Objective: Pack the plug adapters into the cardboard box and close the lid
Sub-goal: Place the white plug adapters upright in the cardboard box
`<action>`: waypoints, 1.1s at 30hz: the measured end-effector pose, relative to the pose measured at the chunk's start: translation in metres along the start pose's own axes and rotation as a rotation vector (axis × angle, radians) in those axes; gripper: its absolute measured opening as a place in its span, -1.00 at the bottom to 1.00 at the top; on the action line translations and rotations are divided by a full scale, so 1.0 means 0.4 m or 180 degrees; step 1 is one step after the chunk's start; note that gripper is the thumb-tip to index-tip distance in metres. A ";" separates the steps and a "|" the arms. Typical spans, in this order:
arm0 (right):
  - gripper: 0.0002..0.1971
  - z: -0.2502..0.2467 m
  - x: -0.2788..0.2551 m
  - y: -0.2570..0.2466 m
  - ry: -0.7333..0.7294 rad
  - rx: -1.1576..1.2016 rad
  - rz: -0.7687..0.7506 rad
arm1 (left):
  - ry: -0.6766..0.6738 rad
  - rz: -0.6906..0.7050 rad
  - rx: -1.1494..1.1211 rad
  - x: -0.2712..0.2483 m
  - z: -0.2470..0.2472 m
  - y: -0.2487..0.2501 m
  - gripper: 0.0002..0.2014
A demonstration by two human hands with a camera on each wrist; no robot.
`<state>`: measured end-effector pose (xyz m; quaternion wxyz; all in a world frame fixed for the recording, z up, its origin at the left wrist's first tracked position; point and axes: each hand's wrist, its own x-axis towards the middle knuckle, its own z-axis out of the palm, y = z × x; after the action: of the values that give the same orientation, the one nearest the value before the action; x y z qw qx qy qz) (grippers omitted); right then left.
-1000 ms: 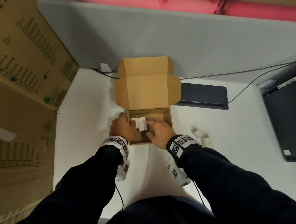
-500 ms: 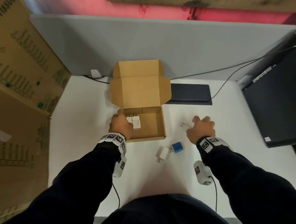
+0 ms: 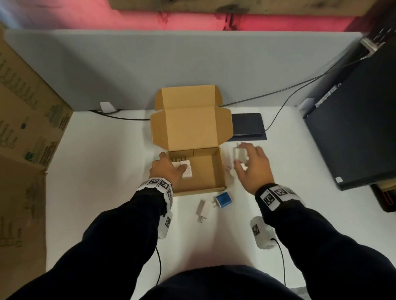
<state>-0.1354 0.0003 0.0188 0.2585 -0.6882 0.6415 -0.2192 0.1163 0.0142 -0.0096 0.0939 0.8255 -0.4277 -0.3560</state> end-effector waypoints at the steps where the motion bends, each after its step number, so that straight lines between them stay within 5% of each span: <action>1: -0.58 0.004 0.013 -0.026 -0.0133 0.0015 -0.0112 | -0.0006 -0.0042 -0.0005 0.010 0.004 0.002 -0.29; 6: -0.55 0.079 0.044 -0.131 -0.0961 -0.0360 -0.0356 | -0.0100 -0.0187 0.0174 0.040 0.013 0.014 -0.22; 12: -0.68 0.167 0.081 -0.182 -0.1556 -0.1104 0.0230 | -0.0203 -0.0253 0.0131 0.060 0.037 0.006 -0.32; 19: -0.59 0.195 0.092 -0.153 -0.1828 -0.0812 0.0281 | -0.0217 -0.0156 0.0085 0.075 0.049 -0.011 -0.33; 33: -0.41 0.162 0.057 -0.119 -0.1619 -0.0280 0.0360 | -0.0183 -0.0224 -0.0142 0.040 0.047 -0.013 -0.32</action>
<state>-0.0560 -0.0155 -0.0013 0.3931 -0.6948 0.6023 0.0037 0.1132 0.0077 -0.0337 0.0873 0.8272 -0.3929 -0.3921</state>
